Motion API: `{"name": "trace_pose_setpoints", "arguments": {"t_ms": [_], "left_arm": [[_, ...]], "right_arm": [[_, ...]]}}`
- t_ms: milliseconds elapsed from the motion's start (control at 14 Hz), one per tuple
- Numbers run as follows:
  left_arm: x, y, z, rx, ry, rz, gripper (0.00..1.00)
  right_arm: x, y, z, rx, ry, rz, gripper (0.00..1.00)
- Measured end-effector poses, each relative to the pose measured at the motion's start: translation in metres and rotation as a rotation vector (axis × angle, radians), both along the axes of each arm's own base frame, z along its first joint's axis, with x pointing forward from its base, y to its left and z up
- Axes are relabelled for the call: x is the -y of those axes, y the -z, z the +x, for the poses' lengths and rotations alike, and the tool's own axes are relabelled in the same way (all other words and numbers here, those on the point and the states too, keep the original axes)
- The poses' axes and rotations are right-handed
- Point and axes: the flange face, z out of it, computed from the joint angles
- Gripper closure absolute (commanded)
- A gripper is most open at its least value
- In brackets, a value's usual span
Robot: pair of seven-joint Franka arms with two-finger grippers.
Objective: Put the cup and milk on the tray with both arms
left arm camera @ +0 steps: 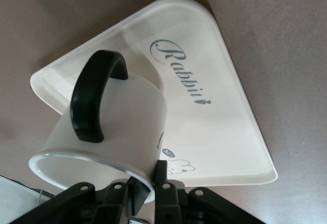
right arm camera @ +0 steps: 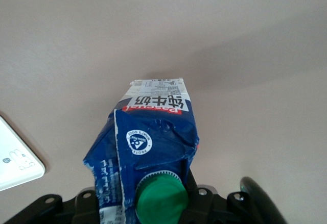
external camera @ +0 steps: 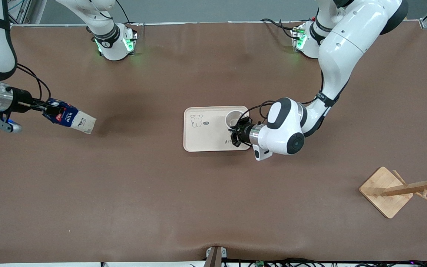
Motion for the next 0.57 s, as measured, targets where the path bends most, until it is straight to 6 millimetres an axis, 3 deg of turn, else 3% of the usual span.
{"name": "trace_pose_setpoints", "arguments": {"t_ms": [214, 429, 571], "left_arm": [[-0.002, 0.003, 0.0, -0.004, -0.002, 0.001, 0.0], [-0.003, 0.002, 0.002, -0.002, -0.005, 0.0, 0.0], [-0.007, -0.007, 0.011, 0.016, -0.019, -0.008, 0.0]], "right_arm": [[-0.002, -0.023, 0.011, 0.052, -0.009, -0.011, 1.0], [-0.014, -0.043, 0.022, 0.095, -0.034, -0.018, 1.0], [-0.04, -0.051, 0.028, 0.113, -0.081, -0.018, 1.0]]}}
